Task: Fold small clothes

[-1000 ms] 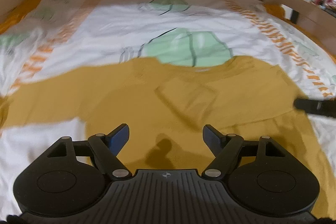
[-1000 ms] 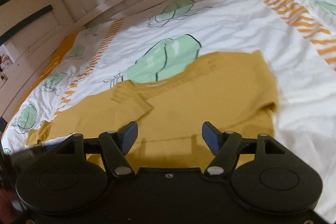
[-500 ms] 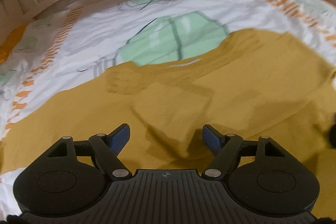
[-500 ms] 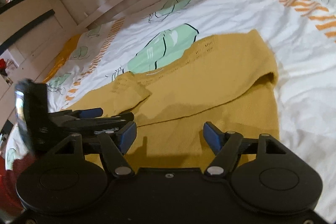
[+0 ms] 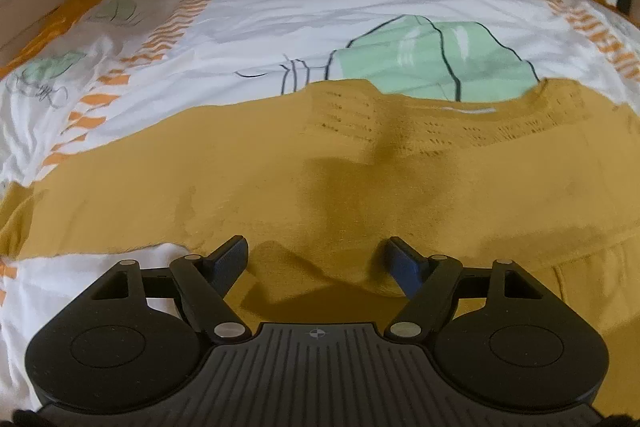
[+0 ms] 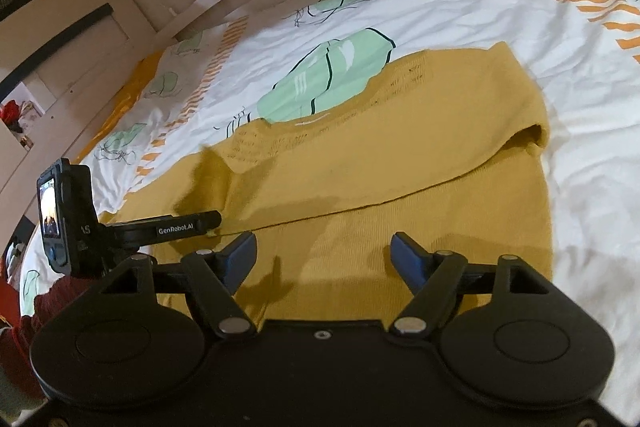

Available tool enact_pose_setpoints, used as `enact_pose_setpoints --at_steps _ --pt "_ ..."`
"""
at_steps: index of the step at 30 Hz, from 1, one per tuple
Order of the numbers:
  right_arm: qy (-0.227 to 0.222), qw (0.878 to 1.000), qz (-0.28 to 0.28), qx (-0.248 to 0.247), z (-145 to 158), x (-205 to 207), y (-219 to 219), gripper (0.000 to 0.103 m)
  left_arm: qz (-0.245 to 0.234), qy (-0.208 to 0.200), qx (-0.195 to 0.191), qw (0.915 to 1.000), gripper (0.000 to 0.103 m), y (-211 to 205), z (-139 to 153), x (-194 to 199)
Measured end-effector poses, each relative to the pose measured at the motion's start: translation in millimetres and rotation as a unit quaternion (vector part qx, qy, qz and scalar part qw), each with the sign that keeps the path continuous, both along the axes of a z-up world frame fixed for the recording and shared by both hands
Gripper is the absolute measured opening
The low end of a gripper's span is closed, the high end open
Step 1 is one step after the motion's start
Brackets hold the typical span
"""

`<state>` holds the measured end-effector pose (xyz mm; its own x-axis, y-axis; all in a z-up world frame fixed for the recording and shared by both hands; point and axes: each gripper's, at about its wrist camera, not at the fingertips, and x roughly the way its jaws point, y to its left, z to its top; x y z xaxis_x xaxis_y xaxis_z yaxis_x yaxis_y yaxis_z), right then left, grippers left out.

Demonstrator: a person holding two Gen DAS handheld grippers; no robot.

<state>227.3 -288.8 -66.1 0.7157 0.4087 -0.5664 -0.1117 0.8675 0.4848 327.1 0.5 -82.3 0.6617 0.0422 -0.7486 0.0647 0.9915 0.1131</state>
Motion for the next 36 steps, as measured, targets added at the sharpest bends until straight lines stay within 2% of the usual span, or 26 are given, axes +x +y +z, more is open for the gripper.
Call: enact_pose_setpoints --at_steps 3,9,11,13,15,23,24,25,27,29,33,36 --pt "0.003 1.0 0.002 0.001 -1 1 1 0.077 0.002 0.003 -0.017 0.9999 0.074 5 -1 3" --pt "0.016 1.0 0.0 0.004 -5 2 0 0.077 -0.031 0.007 -0.044 0.9985 0.069 11 -4 5" --pt "0.016 1.0 0.0 0.004 -5 1 0 0.078 -0.039 0.004 -0.047 0.9981 0.064 13 -4 4" --pt "0.02 1.0 0.002 0.002 -6 1 1 0.079 -0.052 -0.002 -0.05 0.9974 0.053 14 -4 3" --pt "0.025 1.0 0.004 0.002 -8 2 3 0.082 -0.064 -0.009 -0.054 0.9964 0.047 14 -3 2" --pt "0.031 0.999 0.016 0.001 -12 2 8 0.082 -0.055 0.001 -0.059 0.9967 0.046 15 -4 7" --pt "0.032 0.999 0.017 0.0 -12 2 8 0.082 -0.055 -0.001 -0.059 0.9967 0.042 15 -4 7" --pt "0.033 0.999 0.018 -0.001 -13 2 9 0.082 -0.057 -0.007 -0.057 0.9968 0.026 14 -4 7" --pt "0.035 0.999 0.02 -0.004 -14 2 11 0.082 -0.059 -0.022 -0.049 0.9968 0.011 11 0 5" --pt "0.036 0.999 0.021 -0.006 -14 2 12 0.082 -0.061 -0.042 -0.053 0.9958 0.008 10 7 1" --pt "0.034 0.999 0.022 -0.009 -14 1 13 0.082 -0.061 -0.092 -0.027 0.9935 0.008 8 29 -2" --pt "0.035 0.999 0.025 -0.012 -14 1 15 0.082 -0.05 -0.088 -0.015 0.9947 0.008 12 33 8"
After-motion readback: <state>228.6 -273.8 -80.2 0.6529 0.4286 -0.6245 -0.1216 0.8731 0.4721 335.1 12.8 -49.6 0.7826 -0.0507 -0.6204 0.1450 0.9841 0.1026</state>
